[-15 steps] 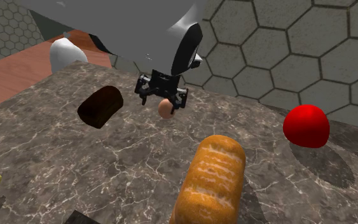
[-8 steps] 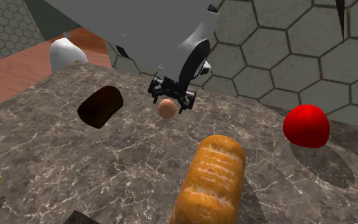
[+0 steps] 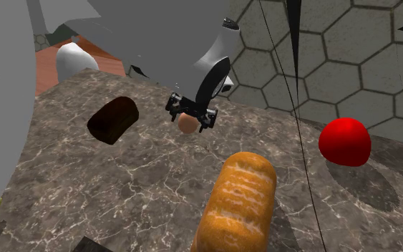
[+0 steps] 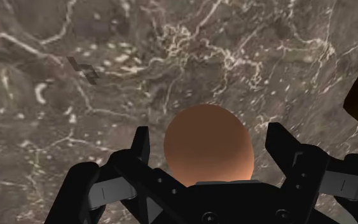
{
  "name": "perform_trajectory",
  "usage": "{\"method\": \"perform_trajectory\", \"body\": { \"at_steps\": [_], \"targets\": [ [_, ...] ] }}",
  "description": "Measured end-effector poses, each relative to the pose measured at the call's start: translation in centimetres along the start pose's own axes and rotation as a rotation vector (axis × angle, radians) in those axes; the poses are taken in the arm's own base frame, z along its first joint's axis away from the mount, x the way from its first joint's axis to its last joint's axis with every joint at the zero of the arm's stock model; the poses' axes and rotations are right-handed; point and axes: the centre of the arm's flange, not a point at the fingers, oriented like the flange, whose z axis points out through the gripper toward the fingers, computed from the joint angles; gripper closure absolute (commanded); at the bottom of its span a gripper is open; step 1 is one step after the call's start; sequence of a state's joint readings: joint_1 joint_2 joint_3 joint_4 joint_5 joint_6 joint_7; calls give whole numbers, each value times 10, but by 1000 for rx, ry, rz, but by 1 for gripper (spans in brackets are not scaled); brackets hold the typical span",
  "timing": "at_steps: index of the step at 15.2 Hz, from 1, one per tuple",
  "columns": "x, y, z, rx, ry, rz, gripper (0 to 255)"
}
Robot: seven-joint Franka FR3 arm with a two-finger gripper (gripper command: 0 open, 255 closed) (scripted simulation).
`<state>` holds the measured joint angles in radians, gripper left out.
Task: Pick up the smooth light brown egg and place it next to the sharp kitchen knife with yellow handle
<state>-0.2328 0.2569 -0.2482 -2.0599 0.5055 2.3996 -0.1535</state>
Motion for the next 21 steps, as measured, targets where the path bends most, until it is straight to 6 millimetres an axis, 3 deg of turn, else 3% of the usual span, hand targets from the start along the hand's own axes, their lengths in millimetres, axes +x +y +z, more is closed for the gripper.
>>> {"method": "perform_trajectory", "body": {
  "at_steps": [3,4,14,21],
  "targets": [
    [0,0,0,0,0,0,0],
    [0,0,0,0,0,0,255],
    [0,0,0,0,1,0,255],
    [3,-10,-30,0,0,0,255]
  ]
}}
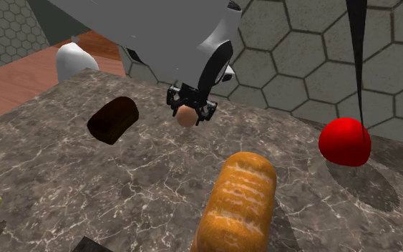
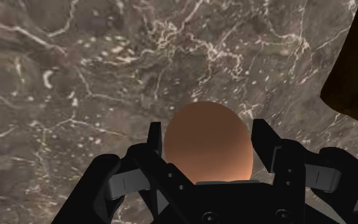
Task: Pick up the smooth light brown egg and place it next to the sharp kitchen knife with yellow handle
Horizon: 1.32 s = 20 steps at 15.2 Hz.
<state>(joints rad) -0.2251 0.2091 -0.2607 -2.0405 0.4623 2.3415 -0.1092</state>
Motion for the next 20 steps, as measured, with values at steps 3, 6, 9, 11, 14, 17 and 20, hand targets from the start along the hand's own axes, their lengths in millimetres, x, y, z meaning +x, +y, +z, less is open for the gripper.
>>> {"method": "perform_trajectory", "body": {
  "at_steps": [3,6,9,11,14,17,20],
  "targets": [
    [2,-4,-15,0,0,0,255],
    [3,-8,-30,0,0,0,255],
    [5,-14,-45,0,0,0,255],
    [6,-16,-56,0,0,0,255],
    [7,-21,-71,0,0,0,255],
    [8,-26,-86,0,0,0,255],
    [10,-29,-100,0,0,0,255]
  ]
}}
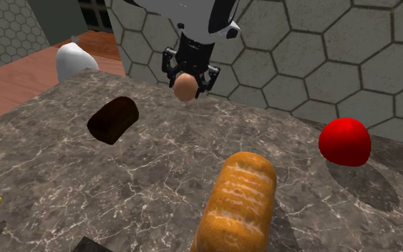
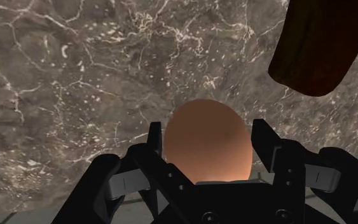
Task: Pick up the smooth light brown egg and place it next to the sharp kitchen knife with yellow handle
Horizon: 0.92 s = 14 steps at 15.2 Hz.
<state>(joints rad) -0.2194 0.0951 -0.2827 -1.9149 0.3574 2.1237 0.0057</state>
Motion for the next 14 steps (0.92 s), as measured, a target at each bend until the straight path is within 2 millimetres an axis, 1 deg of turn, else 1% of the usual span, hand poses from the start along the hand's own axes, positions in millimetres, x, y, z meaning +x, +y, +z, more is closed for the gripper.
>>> {"method": "perform_trajectory", "body": {
  "at_steps": [2,4,9,13,14],
  "targets": [
    [1,-4,-8,0,0,0,255],
    [-14,-9,-10,0,0,0,255],
    [-71,-36,-10,0,-1,-1,255],
    [-118,-53,-10,0,-1,-1,255],
    [-129,-60,-7,1,-1,-1,255]
  ]
}}
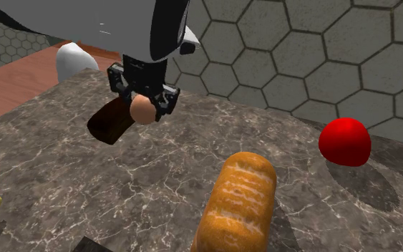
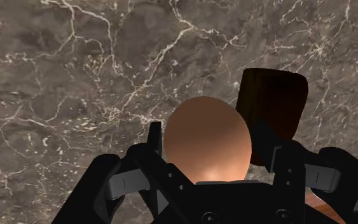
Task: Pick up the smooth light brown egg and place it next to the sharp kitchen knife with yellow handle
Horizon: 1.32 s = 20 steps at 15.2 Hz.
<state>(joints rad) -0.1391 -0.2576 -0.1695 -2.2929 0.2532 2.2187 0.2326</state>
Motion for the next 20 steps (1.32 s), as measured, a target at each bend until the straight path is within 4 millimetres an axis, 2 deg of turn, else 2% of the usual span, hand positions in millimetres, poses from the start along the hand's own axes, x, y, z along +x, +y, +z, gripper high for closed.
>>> {"method": "perform_trajectory", "body": {
  "at_steps": [20],
  "targets": [
    [-247,-96,6,-1,0,-1,255]
  ]
}}
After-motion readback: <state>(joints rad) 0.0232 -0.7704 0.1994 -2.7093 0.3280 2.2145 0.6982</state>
